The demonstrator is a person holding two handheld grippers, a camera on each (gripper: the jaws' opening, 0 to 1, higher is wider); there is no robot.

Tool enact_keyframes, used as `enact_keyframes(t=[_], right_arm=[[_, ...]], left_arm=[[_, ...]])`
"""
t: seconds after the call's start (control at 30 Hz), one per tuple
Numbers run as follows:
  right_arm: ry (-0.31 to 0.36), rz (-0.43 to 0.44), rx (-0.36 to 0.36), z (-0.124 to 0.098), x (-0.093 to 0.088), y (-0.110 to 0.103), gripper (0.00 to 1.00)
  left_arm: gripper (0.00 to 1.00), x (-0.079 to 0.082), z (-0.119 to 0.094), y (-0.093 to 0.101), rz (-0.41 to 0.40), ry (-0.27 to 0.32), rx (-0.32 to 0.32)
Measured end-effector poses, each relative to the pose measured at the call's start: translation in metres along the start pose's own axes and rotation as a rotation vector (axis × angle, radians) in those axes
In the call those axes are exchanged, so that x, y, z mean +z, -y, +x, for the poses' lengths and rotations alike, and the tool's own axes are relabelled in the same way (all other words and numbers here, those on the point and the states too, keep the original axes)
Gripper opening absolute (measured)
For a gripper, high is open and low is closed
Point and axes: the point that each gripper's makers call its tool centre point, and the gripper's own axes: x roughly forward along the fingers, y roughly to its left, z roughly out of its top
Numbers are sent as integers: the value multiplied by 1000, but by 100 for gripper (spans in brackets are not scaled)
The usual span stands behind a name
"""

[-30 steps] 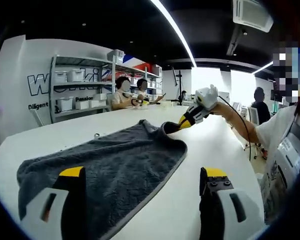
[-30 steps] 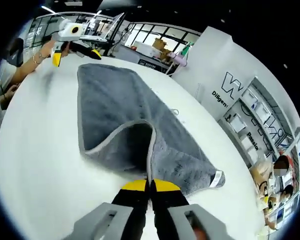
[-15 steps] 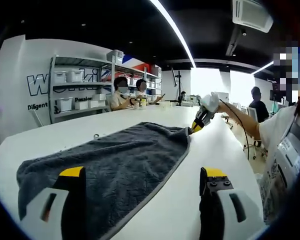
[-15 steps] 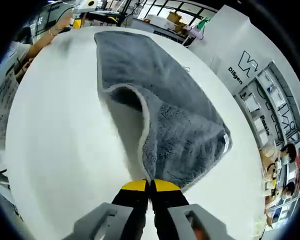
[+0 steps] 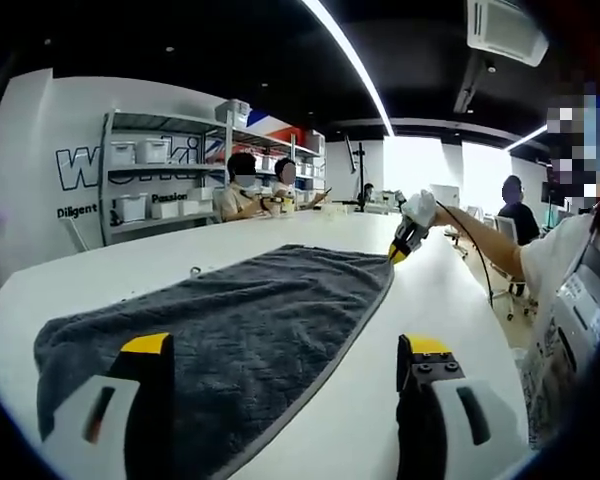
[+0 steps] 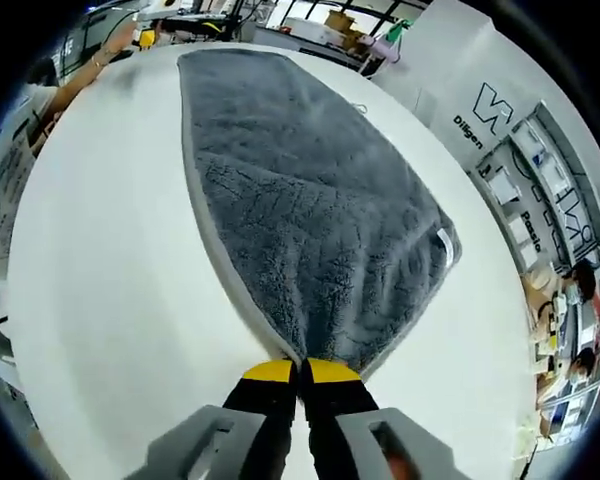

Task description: Fold the towel on the table until its edges align and the towel forms a compact rectangular stack.

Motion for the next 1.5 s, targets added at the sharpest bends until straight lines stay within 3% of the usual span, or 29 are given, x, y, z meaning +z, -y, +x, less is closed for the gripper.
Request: enact_keyframes(t=[0.13,0.33,0.47,0.57,0.63,0.7,0.8,0.87,0.93,1.13,1.3,1.43,1.5], right_arm=[[8,46,-64,-10,2,9,20],[110,104,-144,-37,22,16,32],[202,157,-184,-52,45,15,43],[232,191,-199,-55,60,9,65],[286,196,-196,-56,77,4,75],[365,212,-164,-57,97,-5,77],[484,298,-120,-57,126,-17,84],[504,308,-103,-56,134,-23,92],[570,340,-113,-57,150,-28,99],[652,370,-71,-54,179,-48,100],[708,335,-61,-42,204,-57,100],[709,351,-59,-33,207,-58,100],[706,312,-61,-32,205,-63,100]], left_arm=[[97,3,-2,0,0,11,2],[97,6,-4,-3,-3,18,12],[97,5,-5,-3,-5,16,14],[97,5,-5,-4,-8,15,16],[97,5,-6,-6,-12,15,19],[97,5,-7,-9,-16,17,25],[97,6,-12,-13,-24,26,39],[97,6,-14,-15,-27,31,45],[97,5,-18,-19,-33,36,61],[97,1,-22,-29,-49,33,89],[97,1,-27,-40,-55,41,115],[97,8,-38,-51,-93,93,146],[97,11,-49,-62,-99,116,183]])
